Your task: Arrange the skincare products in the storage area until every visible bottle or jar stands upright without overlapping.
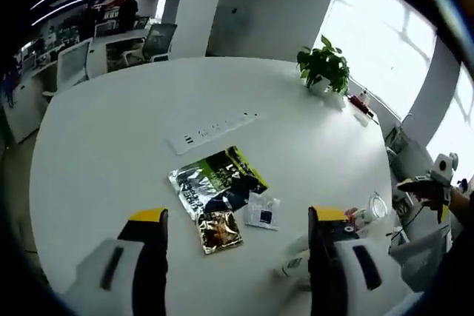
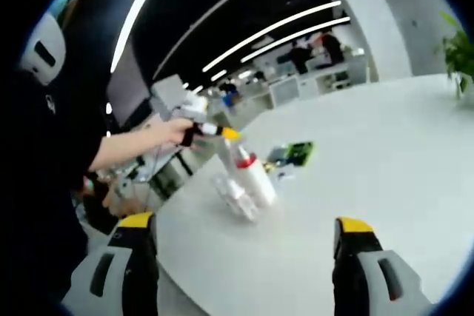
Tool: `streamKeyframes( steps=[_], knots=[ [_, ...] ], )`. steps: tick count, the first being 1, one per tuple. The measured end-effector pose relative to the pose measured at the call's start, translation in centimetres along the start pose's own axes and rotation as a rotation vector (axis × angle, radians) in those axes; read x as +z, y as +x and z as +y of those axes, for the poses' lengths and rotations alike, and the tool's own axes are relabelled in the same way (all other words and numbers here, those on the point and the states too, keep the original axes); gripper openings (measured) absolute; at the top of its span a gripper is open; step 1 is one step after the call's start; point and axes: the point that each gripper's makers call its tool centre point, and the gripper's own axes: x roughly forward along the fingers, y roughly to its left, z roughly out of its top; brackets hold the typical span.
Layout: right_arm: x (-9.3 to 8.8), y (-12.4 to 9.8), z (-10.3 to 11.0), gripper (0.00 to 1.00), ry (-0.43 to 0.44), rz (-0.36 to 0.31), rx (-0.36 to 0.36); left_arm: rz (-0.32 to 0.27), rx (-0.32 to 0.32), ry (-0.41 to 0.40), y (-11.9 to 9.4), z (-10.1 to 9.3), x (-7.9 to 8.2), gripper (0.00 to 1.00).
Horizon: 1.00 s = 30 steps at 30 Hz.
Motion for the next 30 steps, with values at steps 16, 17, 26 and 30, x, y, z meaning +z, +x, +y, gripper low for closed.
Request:
streamKeyframes(
  steps=[16, 17, 26, 30],
  knots=[
    [-0.9, 0.9, -2.0, 0.96, 0.041, 0.019, -0.013, 0.143, -0.010, 0.297, 7.7, 1.1, -1.2, 0.77],
    [-1.0, 1.0, -2.2, 0.96, 0.044, 0.020, -0.015, 0.169, -0.013, 0.326, 8.3, 1.4, -1.4, 0.78],
    [-1.5, 1.4, -2.9, 0.96, 0.072, 0.018, -0.023, 0.264, -0.055, 0.472, 11.8, 2.9, -1.6, 0.81],
    [-2.0, 1.6, -3.2, 0.96, 0.087, 0.021, -0.030, 0.286, -0.078, 0.513, 13.0, 3.2, -1.4, 0.80]
  ],
)
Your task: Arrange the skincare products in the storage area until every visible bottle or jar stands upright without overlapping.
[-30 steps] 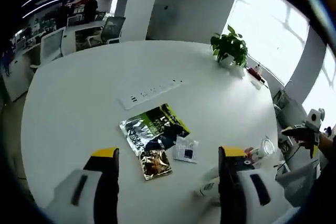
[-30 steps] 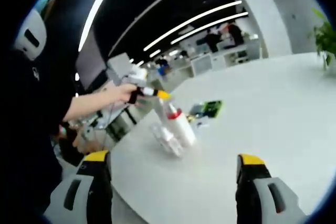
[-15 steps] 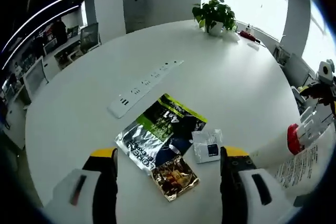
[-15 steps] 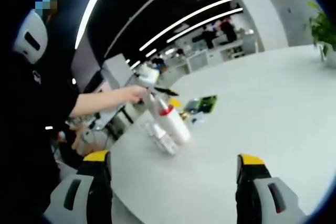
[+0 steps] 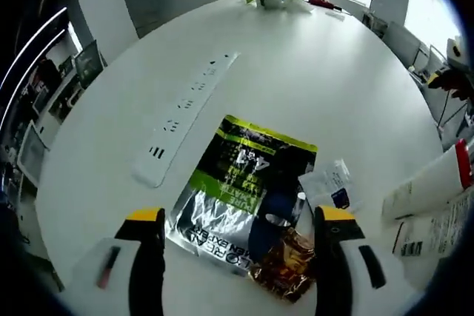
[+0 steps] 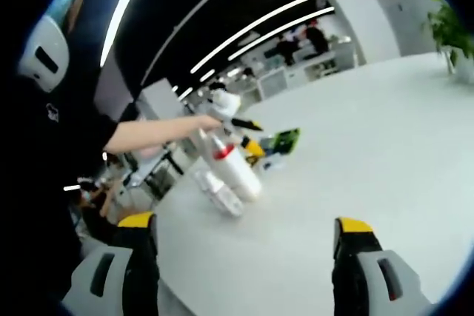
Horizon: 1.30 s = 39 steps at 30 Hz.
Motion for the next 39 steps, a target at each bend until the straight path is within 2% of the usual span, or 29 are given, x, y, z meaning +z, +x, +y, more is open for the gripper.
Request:
streamKeyframes(
  steps=[6, 7, 8, 10, 13, 18, 22, 28, 34, 39],
  knots=[
    [-0.3, 0.3, -0.3, 0.96, 0.014, -0.001, -0.002, 0.081, -0.053, 0.141, 1.8, -0.3, -0.9, 0.82],
    [-0.3, 0.4, -0.3, 0.96, 0.015, -0.001, -0.003, 0.078, -0.090, 0.144, 1.8, -0.8, -0.8, 0.81],
    [-0.5, 0.5, -0.4, 0.96, 0.018, 0.001, -0.002, 0.064, -0.065, 0.132, 2.0, -0.2, -0.3, 0.83],
    [-0.7, 0.6, -0.4, 0.96, 0.020, 0.006, 0.000, 0.069, -0.079, 0.157, 2.1, -0.2, -0.2, 0.84],
    [-0.9, 0.7, -0.4, 0.96, 0.023, 0.012, 0.001, 0.089, -0.158, 0.163, 2.4, -1.0, -0.4, 0.80],
    [-0.7, 0.9, -0.7, 0.95, 0.027, 0.007, -0.001, 0.099, -0.168, 0.180, 2.9, -0.4, -0.2, 0.85],
    [-0.7, 1.0, -0.8, 0.95, 0.028, 0.009, -0.002, 0.121, -0.178, 0.195, 2.8, -0.1, -0.2, 0.80],
    [-0.7, 1.2, -0.7, 0.95, 0.029, 0.008, 0.003, 0.117, -0.179, 0.202, 2.7, 0.0, -0.2, 0.79],
    [-0.8, 1.3, -0.6, 0.94, 0.033, 0.008, 0.006, 0.094, -0.184, 0.210, 2.3, -0.7, -0.3, 0.71],
    [-0.7, 1.4, -0.7, 0.93, 0.033, 0.008, 0.005, 0.098, -0.184, 0.204, 2.4, -0.7, -0.3, 0.69]
  ],
)
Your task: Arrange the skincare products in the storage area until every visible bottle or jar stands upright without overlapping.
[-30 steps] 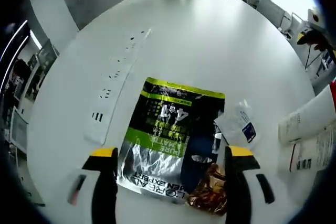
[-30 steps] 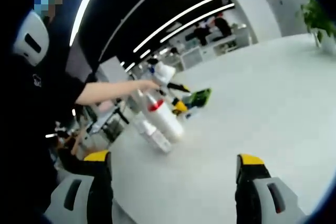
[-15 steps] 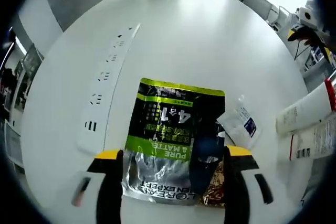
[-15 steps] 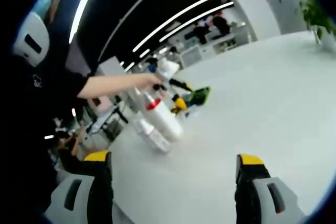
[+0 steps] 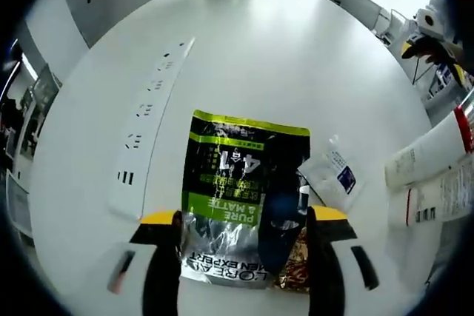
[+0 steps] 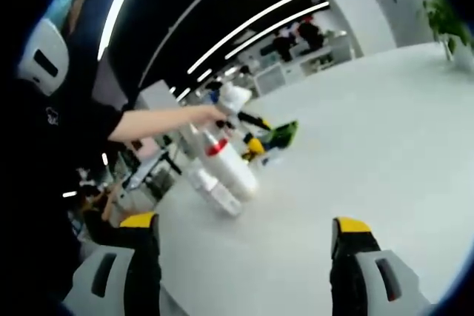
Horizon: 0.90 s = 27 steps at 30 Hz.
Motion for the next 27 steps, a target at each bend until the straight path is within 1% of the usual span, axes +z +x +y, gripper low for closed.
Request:
streamKeyframes(
  steps=[3, 4, 5, 6, 7, 8, 10, 21, 23, 27],
  knots=[
    [0.0, 0.1, 0.0, 0.93, 0.005, -0.002, 0.002, 0.001, -0.002, 0.001, 0.0, -0.1, 0.1, 0.66],
    [0.0, 0.1, 0.0, 0.93, 0.004, -0.002, 0.002, 0.000, -0.002, 0.000, 0.0, -0.1, 0.1, 0.64],
    [0.0, 0.1, 0.0, 0.93, 0.004, -0.001, 0.001, -0.007, -0.001, -0.002, -0.2, -0.1, 0.2, 0.53],
    [0.0, 0.1, 0.0, 0.93, 0.006, -0.001, 0.000, -0.022, -0.007, -0.001, -0.4, 0.0, 0.4, 0.37],
    [-0.1, 0.1, 0.0, 0.93, 0.008, -0.001, 0.000, -0.022, -0.012, -0.012, -0.3, -0.2, 0.4, 0.36],
    [-0.1, 0.1, 0.0, 0.93, 0.009, -0.002, 0.001, -0.026, -0.009, 0.001, -0.4, -0.1, 0.4, 0.36],
    [-0.1, 0.1, 0.0, 0.93, 0.009, -0.002, 0.000, -0.030, -0.010, -0.007, -0.5, -0.1, 0.4, 0.36],
    [0.5, 0.0, -0.1, 0.92, 0.005, -0.010, -0.002, -0.018, 0.001, -0.020, -0.8, -0.2, 0.5, 0.33],
    [0.6, -0.1, 0.0, 0.92, -0.001, -0.008, -0.003, -0.017, 0.003, -0.018, -1.1, -0.2, 0.5, 0.32],
    [1.1, -0.1, 0.2, 0.92, -0.005, -0.016, 0.002, -0.044, 0.016, -0.024, -2.3, 0.1, 1.1, 0.27]
  ],
)
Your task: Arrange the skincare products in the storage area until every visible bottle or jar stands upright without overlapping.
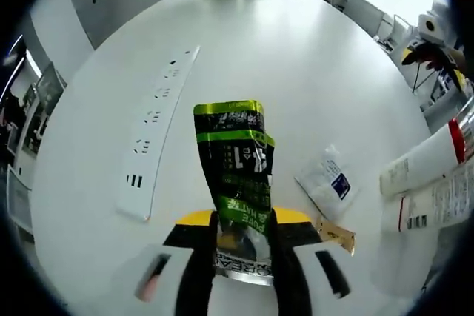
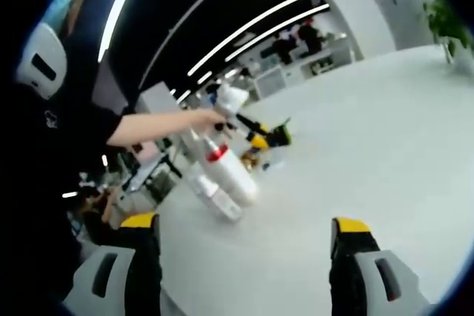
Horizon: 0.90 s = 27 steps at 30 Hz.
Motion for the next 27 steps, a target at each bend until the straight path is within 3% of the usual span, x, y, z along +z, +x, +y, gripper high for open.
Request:
streamKeyframes(
  steps=[3, 12, 27],
  knots=[
    [0.2, 0.1, 0.2, 0.92, -0.006, 0.000, 0.003, -0.008, 0.019, 0.010, -0.7, 0.2, 0.2, 0.17],
    [0.3, 0.0, 0.5, 0.92, -0.009, -0.001, 0.007, 0.026, 0.028, -0.001, -1.0, -0.3, -0.5, 0.08],
    [1.2, -0.3, 1.1, 0.92, -0.028, -0.015, 0.011, 0.053, 0.061, 0.009, -2.9, -1.3, -1.7, 0.06]
  ],
)
